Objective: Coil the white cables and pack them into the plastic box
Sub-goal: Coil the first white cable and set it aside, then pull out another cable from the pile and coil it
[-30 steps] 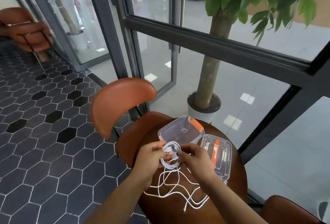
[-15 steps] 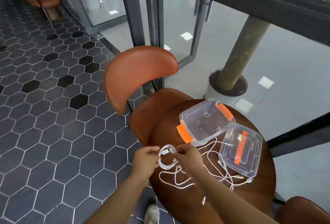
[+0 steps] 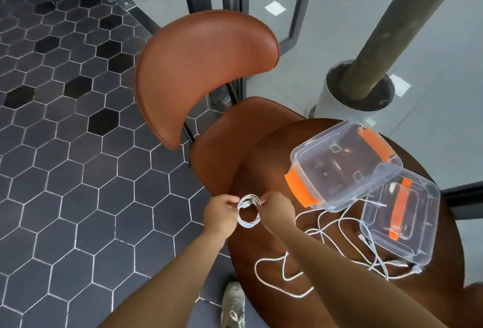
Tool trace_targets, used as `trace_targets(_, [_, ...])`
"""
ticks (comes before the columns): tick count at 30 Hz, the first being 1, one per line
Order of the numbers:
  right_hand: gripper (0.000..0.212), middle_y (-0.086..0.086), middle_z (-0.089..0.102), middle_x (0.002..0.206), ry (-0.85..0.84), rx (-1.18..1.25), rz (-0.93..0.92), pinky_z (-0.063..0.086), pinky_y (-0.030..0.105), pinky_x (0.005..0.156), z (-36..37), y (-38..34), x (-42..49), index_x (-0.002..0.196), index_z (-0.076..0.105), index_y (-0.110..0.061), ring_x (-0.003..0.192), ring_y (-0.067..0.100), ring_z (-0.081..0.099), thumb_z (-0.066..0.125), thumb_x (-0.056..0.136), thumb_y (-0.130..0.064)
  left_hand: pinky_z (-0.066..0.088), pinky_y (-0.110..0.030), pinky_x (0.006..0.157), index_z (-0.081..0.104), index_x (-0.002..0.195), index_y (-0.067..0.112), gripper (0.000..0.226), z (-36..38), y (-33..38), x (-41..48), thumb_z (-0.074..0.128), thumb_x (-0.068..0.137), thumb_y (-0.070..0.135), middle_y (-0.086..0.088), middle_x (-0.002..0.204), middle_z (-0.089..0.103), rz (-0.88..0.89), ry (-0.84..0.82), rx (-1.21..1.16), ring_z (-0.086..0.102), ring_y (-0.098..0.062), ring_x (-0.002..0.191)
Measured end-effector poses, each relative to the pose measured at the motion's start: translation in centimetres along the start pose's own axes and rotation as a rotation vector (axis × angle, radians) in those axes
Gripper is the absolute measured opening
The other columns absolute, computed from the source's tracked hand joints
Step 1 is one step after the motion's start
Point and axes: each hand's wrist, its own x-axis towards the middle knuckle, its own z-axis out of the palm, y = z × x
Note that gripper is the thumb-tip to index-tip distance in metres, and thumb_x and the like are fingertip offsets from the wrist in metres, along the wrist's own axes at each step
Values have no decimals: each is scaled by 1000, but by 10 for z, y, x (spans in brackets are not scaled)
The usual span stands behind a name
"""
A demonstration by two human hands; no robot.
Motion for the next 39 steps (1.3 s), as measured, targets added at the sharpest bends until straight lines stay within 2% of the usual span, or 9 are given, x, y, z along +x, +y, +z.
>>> trace_targets(3, [22,5,75,102,19,-25,9,45,29,74,5,0,7,102,73,-20,98,29,69,54,91,-15,57,-39,90,76,106,9,27,0,12,-2,63,86,-3,-9,105,76,81,0,145,71,-26,97])
trace_targets(13, [24,5,74,101,24,-89,-5,48,30,73,12,7,18,101,72,-19,93,27,67,51,91,-14,48,-23,86,71,119,11,29,10,5,-1,62,92,3,-6,116,71,181,3,359,67,-21,106])
trace_targets(18, [37,5,68,122,17,-26,-61,46,29,85,-1,9,-4,131,60,-16,112,27,64,58,94,-14,53,-30,88,68,123,13,36,6,8,-8,61,90,2,-6,114,71,148,26,321,68,-21,101])
trace_targets(24, [22,-8,74,93,128,257,-94,53,23,78,-56,52,-87,105,74,-22,83,10,68,63,88,-12,48,-17,86,74,107,25,32,-5,23,-82,61,86,4,8,103,70,282,-219,335,64,-5,94])
trace_targets(27, [19,-15,67,78,210,308,-33,46,14,64,-90,98,-114,95,74,-25,71,0,62,68,87,-9,43,-18,97,71,116,28,38,-8,28,-126,67,79,33,14,111,66,485,-433,473,59,-4,108])
trace_targets(29, [20,-13,68,78,218,289,25,43,18,65,-106,127,-122,94,75,-24,72,7,62,66,86,-8,41,-25,101,62,130,24,68,1,31,-145,55,74,63,8,120,63,638,-575,772,54,-12,115])
trace_targets(31, [24,-9,71,81,189,273,61,44,24,69,-113,148,-126,94,72,-27,73,15,65,62,86,-7,42,-34,100,59,129,18,78,16,34,-154,48,74,72,-2,117,66,733,-604,1113,56,-22,111])
trace_targets(35, [25,-6,73,90,90,180,39,46,23,77,-108,167,-129,104,76,-19,83,12,64,59,89,-9,40,-40,97,60,119,19,49,41,32,-158,59,86,55,-1,106,72,730,-518,1272,64,-26,103])
trace_targets(39, [26,-2,74,97,80,151,43,54,29,83,-97,186,-129,108,76,-18,89,16,68,60,89,-11,39,-39,96,63,121,22,31,51,21,-162,55,95,39,1,115,71,676,-456,1295,62,-23,111])
